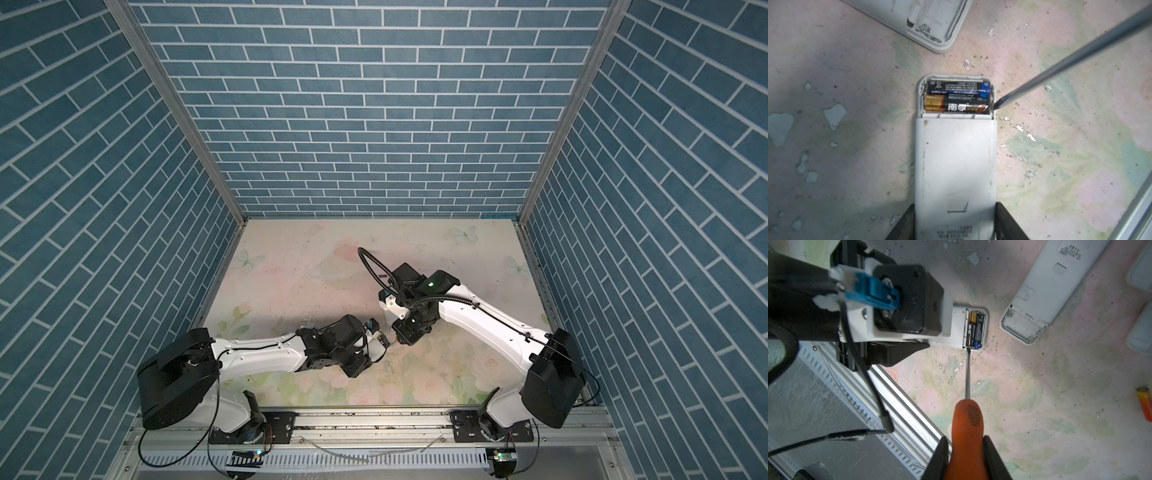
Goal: Unload the batteries from the remote control
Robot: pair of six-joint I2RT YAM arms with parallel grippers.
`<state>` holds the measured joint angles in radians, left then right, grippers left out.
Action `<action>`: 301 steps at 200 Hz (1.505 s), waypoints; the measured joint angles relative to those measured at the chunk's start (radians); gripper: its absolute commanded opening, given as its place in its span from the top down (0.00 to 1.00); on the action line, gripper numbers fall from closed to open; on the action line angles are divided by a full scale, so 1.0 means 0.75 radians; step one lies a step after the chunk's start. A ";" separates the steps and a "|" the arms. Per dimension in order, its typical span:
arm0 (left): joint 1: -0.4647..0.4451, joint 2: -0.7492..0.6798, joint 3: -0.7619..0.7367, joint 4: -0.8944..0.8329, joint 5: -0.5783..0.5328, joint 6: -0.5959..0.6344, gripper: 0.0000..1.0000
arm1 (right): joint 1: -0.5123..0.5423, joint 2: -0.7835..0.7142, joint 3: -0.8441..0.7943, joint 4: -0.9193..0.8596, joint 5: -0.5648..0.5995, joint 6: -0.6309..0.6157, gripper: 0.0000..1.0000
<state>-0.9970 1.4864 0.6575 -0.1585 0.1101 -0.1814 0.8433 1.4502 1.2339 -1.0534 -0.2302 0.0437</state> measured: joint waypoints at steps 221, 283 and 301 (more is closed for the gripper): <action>0.001 0.001 -0.003 0.020 0.049 -0.001 0.53 | 0.010 -0.010 0.000 -0.031 -0.003 -0.001 1.00; 0.001 0.001 -0.003 0.020 0.060 -0.001 0.53 | 0.010 -0.014 0.000 -0.038 0.007 -0.001 1.00; 0.001 0.001 -0.003 0.020 0.061 -0.001 0.53 | 0.010 -0.017 0.000 -0.040 0.012 -0.001 1.00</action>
<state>-0.9966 1.4868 0.6556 -0.1432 0.1555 -0.1818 0.8509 1.4376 1.2339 -1.0832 -0.2214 0.0429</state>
